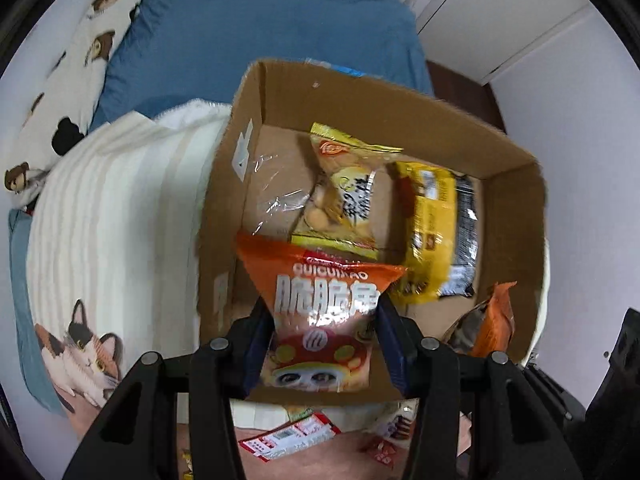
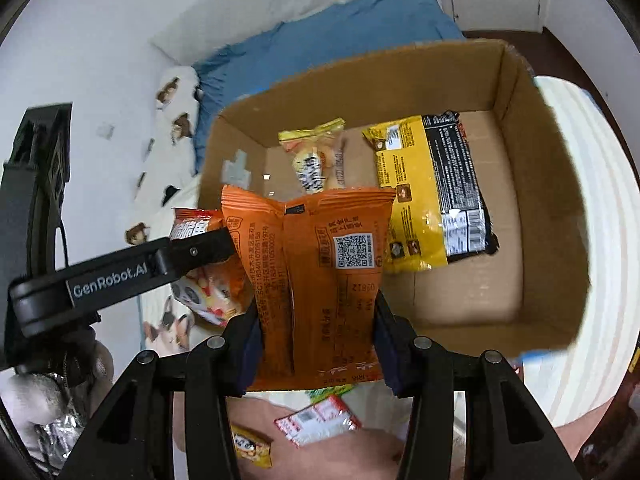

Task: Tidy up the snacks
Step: 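Carry both bags into the box and open both tools, then move both tools back from the box toward the remaining snacks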

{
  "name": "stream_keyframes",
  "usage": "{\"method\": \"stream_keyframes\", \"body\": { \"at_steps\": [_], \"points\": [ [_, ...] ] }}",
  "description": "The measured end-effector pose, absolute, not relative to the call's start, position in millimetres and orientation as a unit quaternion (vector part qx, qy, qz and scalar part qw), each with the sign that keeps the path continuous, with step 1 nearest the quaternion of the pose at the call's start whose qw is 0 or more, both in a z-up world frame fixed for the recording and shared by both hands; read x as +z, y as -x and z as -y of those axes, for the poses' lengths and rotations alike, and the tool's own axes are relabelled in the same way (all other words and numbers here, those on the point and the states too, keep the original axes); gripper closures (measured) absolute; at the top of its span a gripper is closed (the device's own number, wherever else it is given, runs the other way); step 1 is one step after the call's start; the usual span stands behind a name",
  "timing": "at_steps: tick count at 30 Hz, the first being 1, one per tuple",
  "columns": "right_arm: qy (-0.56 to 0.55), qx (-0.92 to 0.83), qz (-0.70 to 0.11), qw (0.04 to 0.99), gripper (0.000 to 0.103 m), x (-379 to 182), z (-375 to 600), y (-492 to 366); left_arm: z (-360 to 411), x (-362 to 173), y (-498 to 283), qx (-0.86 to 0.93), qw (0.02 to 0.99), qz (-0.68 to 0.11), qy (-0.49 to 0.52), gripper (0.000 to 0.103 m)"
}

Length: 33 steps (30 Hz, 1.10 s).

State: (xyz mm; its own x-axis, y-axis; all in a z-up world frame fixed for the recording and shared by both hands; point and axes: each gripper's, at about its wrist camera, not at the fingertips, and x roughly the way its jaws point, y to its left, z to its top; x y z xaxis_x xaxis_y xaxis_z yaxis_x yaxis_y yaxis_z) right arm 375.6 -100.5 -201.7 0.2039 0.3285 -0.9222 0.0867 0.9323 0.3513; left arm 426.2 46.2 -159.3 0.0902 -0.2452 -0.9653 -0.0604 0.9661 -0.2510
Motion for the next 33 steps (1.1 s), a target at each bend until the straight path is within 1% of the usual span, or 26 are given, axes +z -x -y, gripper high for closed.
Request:
{"method": "stream_keyframes", "body": {
  "at_steps": [4, 7, 11, 12, 14, 15, 16, 19, 20, 22, 24, 26, 29, 33],
  "points": [
    [-0.161, 0.071, -0.649, 0.740, 0.052, -239, 94, -391, -45, -187, -441, -0.052, 0.708, -0.695, 0.115, 0.056],
    [-0.150, 0.066, -0.658, 0.735, 0.052, -253, 90, -400, -44, -202, -447, -0.048, 0.699, -0.705, 0.108, 0.056],
    [-0.130, 0.078, -0.682, 0.715, 0.051, -274, 80, -407, -45, -210, -447, -0.043, 0.696, -0.709, 0.102, 0.056],
    [-0.124, 0.073, -0.693, 0.707, 0.049, -282, 78, -409, -44, -211, -447, -0.041, 0.696, -0.710, 0.097, 0.056],
    [-0.119, 0.071, -0.700, 0.700, 0.033, -289, 77, -410, -44, -212, -446, -0.035, 0.695, -0.713, 0.088, 0.056],
    [-0.114, 0.068, -0.700, 0.702, 0.015, -289, 77, -410, -43, -211, -445, -0.037, 0.696, -0.712, 0.088, 0.056],
    [-0.110, 0.064, -0.698, 0.705, 0.006, -289, 77, -409, -43, -210, -444, -0.037, 0.698, -0.710, 0.086, 0.056],
    [-0.106, 0.060, -0.698, 0.706, 0.006, -288, 79, -407, -41, -202, -440, -0.039, 0.710, -0.700, 0.070, 0.055],
    [-0.106, 0.058, -0.696, 0.707, 0.006, -287, 81, -406, -39, -197, -438, -0.038, 0.715, -0.695, 0.063, 0.051],
    [-0.100, 0.053, -0.691, 0.714, 0.006, -283, 84, -404, -38, -190, -435, -0.042, 0.722, -0.688, 0.064, 0.039],
    [-0.095, 0.049, -0.683, 0.722, 0.006, -275, 90, -399, -37, -182, -430, -0.045, 0.729, -0.679, 0.065, 0.013],
    [-0.092, 0.045, -0.675, 0.730, 0.006, -264, 96, -396, -35, -174, -425, -0.044, 0.739, -0.670, 0.054, 0.011],
    [-0.078, 0.038, -0.658, 0.748, 0.006, -246, 105, -388, -35, -159, -416, -0.043, 0.757, -0.651, 0.033, 0.010],
    [-0.070, 0.030, -0.630, 0.773, 0.004, -217, 114, -376, -35, -139, -401, -0.043, 0.782, -0.621, 0.036, 0.010]
  ]
}}
